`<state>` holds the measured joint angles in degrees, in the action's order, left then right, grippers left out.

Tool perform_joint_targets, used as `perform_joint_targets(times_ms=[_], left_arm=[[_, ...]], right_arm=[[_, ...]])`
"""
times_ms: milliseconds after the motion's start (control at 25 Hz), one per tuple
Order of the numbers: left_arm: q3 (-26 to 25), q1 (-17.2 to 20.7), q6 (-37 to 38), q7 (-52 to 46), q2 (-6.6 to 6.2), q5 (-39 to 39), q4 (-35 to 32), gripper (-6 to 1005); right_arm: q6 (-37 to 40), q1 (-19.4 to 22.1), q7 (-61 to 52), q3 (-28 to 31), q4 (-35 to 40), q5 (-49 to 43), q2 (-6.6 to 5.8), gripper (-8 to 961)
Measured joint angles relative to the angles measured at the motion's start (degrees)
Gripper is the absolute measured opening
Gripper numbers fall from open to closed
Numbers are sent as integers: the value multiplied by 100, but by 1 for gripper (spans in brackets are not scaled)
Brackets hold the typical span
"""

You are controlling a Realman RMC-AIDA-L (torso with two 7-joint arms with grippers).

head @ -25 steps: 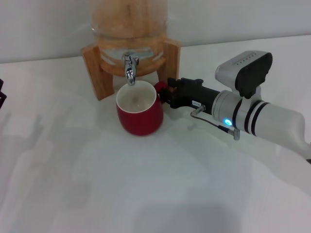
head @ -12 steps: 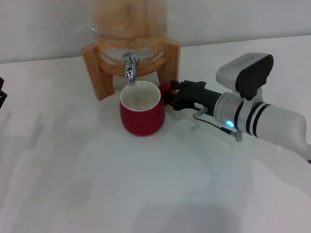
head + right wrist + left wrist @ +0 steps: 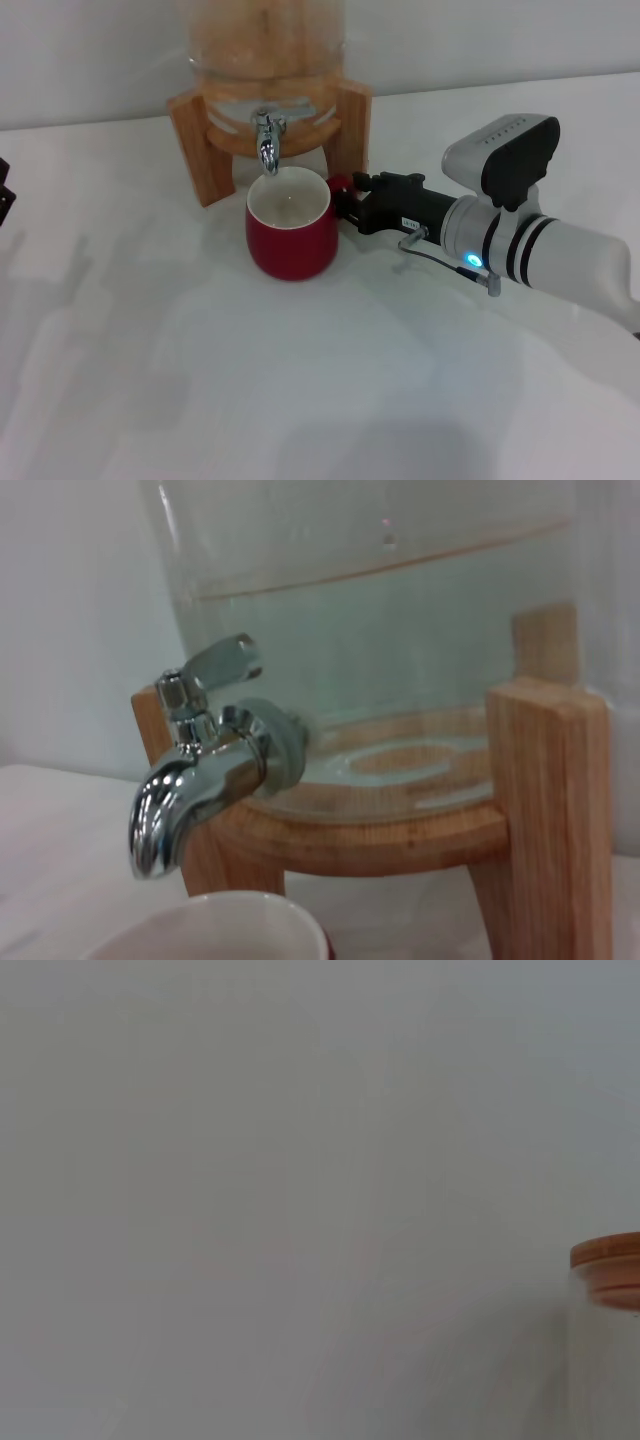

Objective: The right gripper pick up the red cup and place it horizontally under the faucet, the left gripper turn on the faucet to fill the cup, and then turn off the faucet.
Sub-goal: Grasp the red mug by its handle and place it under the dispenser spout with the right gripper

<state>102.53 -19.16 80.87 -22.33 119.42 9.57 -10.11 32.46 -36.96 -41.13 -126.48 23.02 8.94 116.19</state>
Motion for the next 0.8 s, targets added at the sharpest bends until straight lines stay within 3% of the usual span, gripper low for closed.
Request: perform_joint_targets(times_ms=[800], left_arm=[[57, -27, -12, 0, -6, -8, 0, 848]], right_arm=[[185, 229, -36, -70, 40, -17, -21, 398]])
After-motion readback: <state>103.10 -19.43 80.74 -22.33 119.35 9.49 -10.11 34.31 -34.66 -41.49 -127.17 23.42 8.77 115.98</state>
